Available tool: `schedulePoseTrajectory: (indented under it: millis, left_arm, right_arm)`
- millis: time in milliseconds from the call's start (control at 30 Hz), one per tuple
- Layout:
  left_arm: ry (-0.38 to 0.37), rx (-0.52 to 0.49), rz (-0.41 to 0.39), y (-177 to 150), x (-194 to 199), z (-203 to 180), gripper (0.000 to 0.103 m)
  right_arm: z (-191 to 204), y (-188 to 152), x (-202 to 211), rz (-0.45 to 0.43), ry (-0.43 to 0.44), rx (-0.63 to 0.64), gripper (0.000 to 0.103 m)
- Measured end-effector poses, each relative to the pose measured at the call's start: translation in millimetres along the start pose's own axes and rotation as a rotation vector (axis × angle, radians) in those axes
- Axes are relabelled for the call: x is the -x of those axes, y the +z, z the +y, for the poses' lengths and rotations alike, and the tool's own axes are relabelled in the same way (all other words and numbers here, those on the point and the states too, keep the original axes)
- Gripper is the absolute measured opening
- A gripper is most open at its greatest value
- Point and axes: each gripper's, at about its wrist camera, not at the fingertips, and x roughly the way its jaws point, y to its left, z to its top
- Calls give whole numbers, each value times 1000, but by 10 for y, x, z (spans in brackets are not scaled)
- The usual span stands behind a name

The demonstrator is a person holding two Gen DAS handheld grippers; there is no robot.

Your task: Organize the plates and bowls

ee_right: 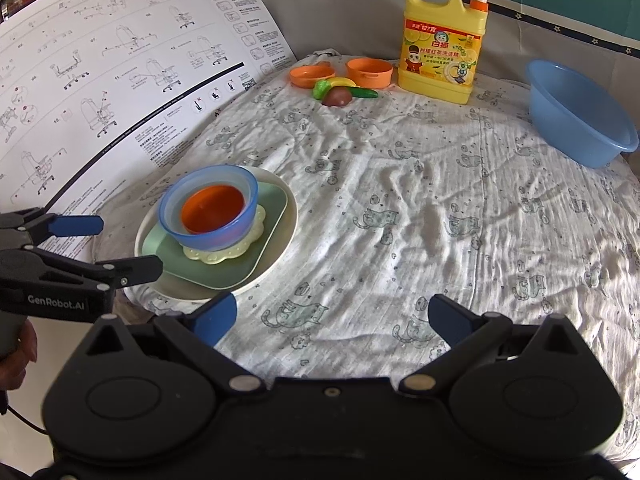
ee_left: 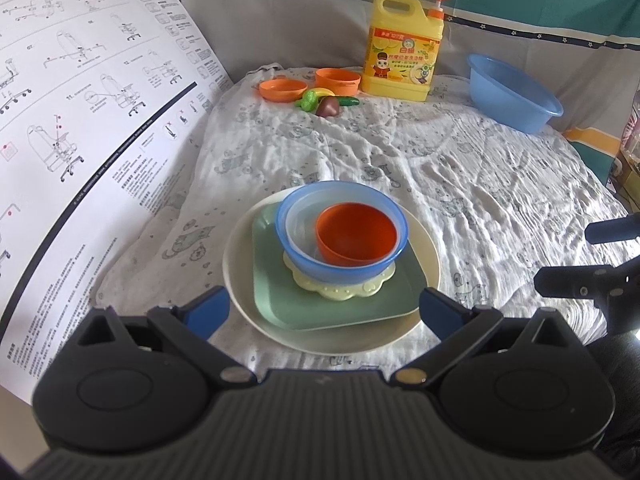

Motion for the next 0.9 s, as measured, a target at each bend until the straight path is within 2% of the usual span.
schedulePoseTrajectory:
  millis: [900]
  left_arm:
    - [3,-38,-8,-7,20,6,103]
  right_arm:
    - [-5,-19,-9,2,-4,-4,103]
